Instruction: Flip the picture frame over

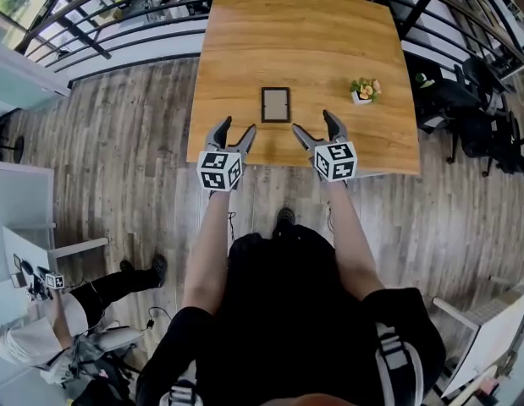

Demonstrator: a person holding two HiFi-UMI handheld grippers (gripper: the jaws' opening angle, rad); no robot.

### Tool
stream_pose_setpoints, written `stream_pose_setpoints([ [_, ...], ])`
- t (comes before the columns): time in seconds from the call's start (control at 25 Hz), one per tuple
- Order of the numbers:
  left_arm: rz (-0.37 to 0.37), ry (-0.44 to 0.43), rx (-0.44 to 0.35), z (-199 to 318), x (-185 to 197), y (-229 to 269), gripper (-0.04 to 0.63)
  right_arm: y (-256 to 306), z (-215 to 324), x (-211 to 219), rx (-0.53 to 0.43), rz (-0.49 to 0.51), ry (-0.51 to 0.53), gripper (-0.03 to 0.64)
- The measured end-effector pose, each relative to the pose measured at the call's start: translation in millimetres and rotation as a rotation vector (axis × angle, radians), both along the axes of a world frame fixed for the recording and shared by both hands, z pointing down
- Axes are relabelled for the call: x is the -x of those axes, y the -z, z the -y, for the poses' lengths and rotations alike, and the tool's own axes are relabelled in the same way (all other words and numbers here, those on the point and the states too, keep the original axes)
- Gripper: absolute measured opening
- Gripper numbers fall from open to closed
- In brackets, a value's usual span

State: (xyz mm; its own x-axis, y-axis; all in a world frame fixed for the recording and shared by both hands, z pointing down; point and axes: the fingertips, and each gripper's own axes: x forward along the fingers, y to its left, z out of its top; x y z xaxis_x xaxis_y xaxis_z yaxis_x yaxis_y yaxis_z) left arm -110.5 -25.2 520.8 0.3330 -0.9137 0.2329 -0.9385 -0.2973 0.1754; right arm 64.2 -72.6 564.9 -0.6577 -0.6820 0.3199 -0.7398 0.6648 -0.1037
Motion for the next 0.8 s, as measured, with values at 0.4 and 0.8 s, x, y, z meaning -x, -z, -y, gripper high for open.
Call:
stream_pose_setpoints([
  [0.4,-0.017,0.028,0.016,19.0,-0.7,-12.4,0.291,-15.5,17.1,-1.1,0.024,-0.016,0.028,0.421],
  [0.8,-0.028,-0.042,0.061,65.7,22.1,-31.6,0.291,-33.3,45.3,24.1,0.066,-0.031,-0.031,0.420],
])
